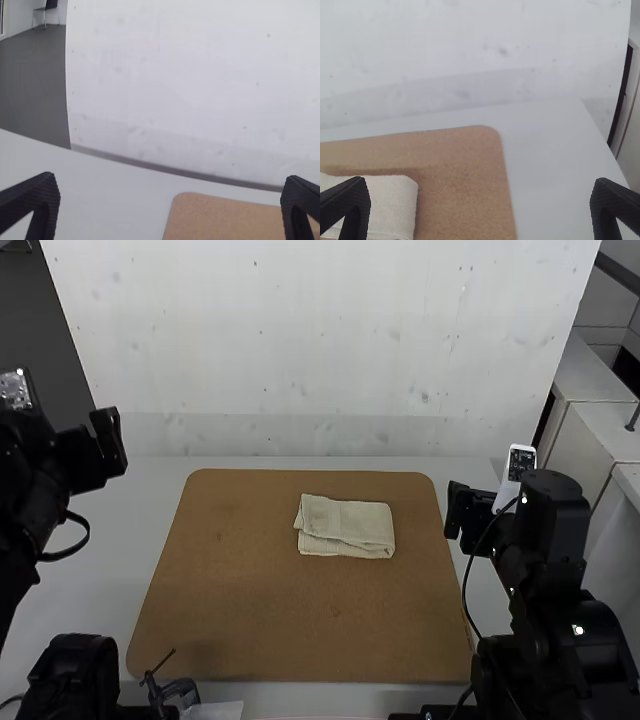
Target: Fold the towel.
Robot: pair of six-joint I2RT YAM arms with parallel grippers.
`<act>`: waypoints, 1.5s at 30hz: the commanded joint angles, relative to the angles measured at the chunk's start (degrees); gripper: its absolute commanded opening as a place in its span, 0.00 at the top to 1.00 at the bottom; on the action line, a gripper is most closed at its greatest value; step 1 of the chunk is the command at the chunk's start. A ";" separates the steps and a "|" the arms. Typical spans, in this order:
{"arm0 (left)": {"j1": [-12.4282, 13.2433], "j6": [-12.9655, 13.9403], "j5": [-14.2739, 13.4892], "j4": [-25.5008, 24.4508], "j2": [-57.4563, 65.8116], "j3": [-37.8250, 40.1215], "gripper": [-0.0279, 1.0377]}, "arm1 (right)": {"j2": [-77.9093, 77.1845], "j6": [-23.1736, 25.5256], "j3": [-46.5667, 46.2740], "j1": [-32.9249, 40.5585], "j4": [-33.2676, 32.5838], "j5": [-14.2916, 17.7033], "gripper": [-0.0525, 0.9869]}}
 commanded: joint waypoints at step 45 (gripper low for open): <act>3.88 11.37 12.49 -26.11 -7.37 -5.65 0.04 | 0.01 -0.05 6.23 -0.62 -16.80 0.20 0.03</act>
